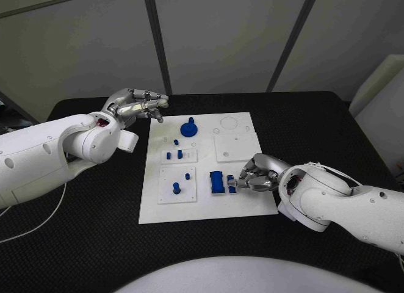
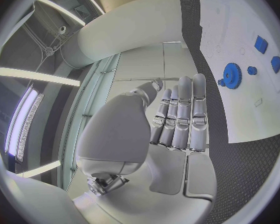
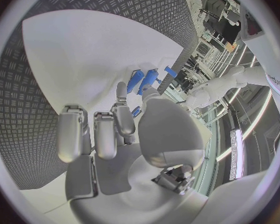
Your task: Assemble the parts on the task board
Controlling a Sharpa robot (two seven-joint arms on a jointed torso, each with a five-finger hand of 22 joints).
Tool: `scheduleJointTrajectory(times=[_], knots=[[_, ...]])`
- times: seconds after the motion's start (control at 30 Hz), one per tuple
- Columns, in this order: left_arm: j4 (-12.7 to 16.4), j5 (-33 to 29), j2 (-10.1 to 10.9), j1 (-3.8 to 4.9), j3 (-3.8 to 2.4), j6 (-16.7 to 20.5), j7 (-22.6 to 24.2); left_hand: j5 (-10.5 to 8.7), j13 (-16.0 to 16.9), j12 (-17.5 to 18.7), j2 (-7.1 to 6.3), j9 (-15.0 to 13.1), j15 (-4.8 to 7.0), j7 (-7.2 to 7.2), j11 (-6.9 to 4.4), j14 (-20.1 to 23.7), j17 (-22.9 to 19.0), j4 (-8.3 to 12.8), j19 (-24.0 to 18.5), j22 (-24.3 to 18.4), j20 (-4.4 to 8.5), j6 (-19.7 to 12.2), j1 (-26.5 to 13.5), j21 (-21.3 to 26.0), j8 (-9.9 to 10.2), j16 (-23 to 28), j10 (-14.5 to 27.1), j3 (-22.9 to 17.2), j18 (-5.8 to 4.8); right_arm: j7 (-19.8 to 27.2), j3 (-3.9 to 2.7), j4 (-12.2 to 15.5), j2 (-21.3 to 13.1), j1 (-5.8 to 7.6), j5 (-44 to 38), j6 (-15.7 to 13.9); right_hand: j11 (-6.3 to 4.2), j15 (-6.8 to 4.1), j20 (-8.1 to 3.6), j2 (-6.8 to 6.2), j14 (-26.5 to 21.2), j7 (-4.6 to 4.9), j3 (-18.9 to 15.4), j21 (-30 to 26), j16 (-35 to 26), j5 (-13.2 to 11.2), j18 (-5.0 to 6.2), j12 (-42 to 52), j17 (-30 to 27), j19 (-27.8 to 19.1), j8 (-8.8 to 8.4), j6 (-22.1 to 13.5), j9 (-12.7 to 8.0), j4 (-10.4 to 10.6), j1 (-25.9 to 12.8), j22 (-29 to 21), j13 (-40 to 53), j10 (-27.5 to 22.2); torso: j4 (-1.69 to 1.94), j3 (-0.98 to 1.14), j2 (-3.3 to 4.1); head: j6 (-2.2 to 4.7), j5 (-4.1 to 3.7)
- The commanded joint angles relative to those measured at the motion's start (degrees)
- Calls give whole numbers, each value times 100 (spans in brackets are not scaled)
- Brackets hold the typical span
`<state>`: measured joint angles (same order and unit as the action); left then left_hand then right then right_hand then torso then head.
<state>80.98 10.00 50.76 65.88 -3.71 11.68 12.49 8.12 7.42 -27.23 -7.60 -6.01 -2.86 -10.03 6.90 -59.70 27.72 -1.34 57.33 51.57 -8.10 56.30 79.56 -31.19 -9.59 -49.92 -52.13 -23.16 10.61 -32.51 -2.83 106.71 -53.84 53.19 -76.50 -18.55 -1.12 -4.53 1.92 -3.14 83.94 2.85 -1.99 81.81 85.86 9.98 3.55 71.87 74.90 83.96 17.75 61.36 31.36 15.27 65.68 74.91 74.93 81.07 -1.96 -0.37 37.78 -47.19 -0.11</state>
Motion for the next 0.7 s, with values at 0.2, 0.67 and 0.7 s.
scheduleJointTrajectory(times=[0.2,0.67,0.7], knots=[[-5,10,-9,9,-4,-43,22,-6,-7,-39,42,8,0,-15,9,52,-9,3,-14,-9,-41,-11,-3,11,-25,28,31,25,-20,631,0,160,-262,3,-157,310,-1,-27,-48,-6,489,20,-132,-34,11,-67,-61,2,988,29,41,-60,44,-194,409,169,68,8,2,0,0,14,-13],[-19,10,-30,9,-4,-52,21,-6,-7,-39,42,8,0,-15,9,52,-9,3,-14,-9,-41,-11,-3,11,-25,28,31,25,-20,645,2,109,-232,0,-145,486,-1,-27,-46,36,490,19,-168,-28,13,-97,-64,12,992,35,52,-49,58,-215,470,182,78,14,9,0,9,-7,0],[-18,10,-31,9,-4,-52,22,-6,-7,-39,42,8,0,-15,9,52,-9,3,-14,-9,-41,-11,-3,11,-25,28,31,25,-20,626,2,86,-213,0,-152,488,-1,-27,-46,45,489,19,-171,-29,12,-97,-64,12,991,34,53,-47,60,-212,471,181,78,14,12,0,9,-10,1]])
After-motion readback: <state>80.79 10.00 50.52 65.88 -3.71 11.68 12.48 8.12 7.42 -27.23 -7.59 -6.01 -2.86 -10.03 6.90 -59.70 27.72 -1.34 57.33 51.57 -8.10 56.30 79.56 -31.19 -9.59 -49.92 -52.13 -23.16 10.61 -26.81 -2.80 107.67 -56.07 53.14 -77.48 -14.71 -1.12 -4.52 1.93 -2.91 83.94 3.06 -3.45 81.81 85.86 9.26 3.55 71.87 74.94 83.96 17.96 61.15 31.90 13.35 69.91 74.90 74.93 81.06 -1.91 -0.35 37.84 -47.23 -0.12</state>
